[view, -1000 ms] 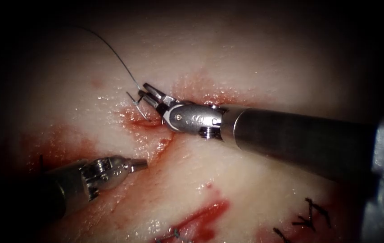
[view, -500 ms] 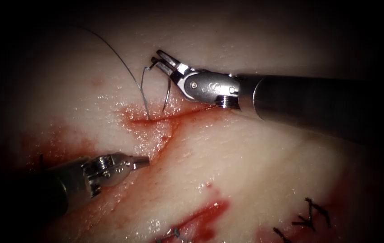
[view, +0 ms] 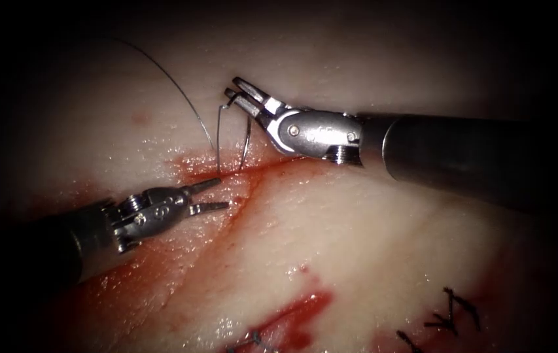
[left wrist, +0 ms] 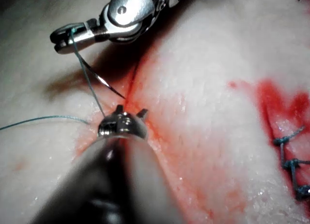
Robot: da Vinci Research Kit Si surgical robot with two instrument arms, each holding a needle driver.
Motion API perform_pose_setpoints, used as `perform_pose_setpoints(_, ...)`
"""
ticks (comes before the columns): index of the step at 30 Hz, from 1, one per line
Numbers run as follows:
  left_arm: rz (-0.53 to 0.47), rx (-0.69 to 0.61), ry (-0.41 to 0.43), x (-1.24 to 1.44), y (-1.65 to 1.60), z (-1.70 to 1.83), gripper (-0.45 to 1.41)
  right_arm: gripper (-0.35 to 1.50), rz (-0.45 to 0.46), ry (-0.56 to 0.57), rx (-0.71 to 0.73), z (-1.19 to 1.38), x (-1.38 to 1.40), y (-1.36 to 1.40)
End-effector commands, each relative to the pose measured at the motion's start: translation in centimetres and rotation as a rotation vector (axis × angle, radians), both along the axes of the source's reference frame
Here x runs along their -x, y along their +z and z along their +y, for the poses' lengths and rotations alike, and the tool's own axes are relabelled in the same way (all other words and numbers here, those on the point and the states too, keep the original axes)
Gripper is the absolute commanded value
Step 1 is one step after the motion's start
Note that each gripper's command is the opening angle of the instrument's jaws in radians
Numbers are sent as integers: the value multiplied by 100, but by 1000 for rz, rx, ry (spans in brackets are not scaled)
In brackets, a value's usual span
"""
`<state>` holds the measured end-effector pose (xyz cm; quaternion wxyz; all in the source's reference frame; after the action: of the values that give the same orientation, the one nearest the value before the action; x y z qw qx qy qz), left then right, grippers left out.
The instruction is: Wound Closure
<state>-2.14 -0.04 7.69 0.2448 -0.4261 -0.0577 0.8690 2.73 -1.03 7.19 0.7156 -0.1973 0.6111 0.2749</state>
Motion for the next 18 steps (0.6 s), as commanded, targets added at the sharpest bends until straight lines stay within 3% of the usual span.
perform_pose_setpoints(1, -34, -11, -13, 6, 2, 7, 39, -35, 16, -5, -29, -1, -5, 0)
perform_pose_setpoints(5, -172, -66, -37, 12, -8, 7, 44, -35, 38, -23, -94, -5, -4, -4)
perform_pose_setpoints(11, -291, -140, -27, 26, -18, 1, 46, -35, 39, -34, -110, -9, -4, -4)
perform_pose_setpoints(18, -260, -143, -62, 26, -11, 10, 83, -35, 56, -54, -113, -17, -5, -10)
